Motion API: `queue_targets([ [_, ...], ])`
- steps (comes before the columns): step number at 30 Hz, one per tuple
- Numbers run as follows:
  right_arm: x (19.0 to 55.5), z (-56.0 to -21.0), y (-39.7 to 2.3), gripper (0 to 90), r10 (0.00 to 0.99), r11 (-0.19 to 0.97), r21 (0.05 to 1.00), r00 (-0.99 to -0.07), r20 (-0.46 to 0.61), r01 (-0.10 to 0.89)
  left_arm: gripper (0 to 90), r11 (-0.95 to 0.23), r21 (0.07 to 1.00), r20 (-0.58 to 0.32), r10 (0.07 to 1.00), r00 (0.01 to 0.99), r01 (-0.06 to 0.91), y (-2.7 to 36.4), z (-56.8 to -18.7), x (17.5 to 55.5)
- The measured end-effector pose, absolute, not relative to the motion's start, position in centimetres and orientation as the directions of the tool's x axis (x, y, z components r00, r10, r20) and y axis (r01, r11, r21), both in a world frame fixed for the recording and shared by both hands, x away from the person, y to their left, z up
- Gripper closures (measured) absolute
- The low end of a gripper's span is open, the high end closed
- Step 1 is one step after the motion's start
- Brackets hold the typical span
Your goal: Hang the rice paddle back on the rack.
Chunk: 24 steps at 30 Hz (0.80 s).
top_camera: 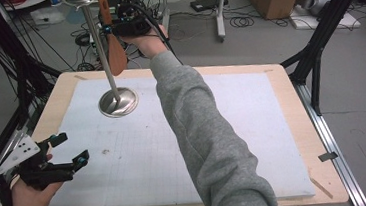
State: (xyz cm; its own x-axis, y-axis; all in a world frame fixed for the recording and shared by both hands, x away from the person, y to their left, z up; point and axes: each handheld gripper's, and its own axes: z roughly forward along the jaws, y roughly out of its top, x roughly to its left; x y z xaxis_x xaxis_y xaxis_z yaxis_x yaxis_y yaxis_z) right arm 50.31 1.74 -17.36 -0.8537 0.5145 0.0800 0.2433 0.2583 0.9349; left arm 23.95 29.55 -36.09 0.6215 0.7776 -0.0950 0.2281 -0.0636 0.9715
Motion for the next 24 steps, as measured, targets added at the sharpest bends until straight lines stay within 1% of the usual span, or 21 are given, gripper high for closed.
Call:
queue_targets([
  [9, 50.5, -17.8, 1.8, 64.6, 0.510, 0.253, 0.935, -0.856, 0.089, 0.247, 2.0, -0.051, 0.973, -0.100, 0.786, 0.610, 0.224, 30.1, -36.1, 23.9],
  [15, 50.3, -17.9, 1.8, 63.7, 0.518, 0.256, 0.938, -0.853, 0.070, 0.233, 2.0, -0.053, 0.972, -0.101, 0.785, 0.611, 0.229, 29.8, -36.2, 24.0],
  [17, 50.2, -18.2, 1.6, 56.3, 0.517, 0.247, 0.941, -0.853, 0.074, 0.231, 2.0, -0.059, 0.970, -0.101, 0.783, 0.614, 0.234, 29.6, -36.3, 24.1],
  [18, 50.2, -18.2, 1.6, 56.3, 0.517, 0.247, 0.941, -0.853, 0.074, 0.231, 2.0, -0.061, 0.970, -0.102, 0.780, 0.617, 0.236, 29.5, -36.4, 24.1],
  [22, 50.0, -18.8, 0.8, 51.2, 0.522, 0.229, 0.947, -0.850, 0.076, 0.225, 2.0, -0.060, 0.969, -0.105, 0.779, 0.618, 0.241, 29.4, -36.5, 24.3],
  [24, 49.9, -19.2, 0.3, 50.8, 0.530, 0.237, 0.946, -0.845, 0.066, 0.222, 2.0, -0.059, 0.968, -0.108, 0.779, 0.618, 0.244, 29.4, -36.5, 24.3],
])
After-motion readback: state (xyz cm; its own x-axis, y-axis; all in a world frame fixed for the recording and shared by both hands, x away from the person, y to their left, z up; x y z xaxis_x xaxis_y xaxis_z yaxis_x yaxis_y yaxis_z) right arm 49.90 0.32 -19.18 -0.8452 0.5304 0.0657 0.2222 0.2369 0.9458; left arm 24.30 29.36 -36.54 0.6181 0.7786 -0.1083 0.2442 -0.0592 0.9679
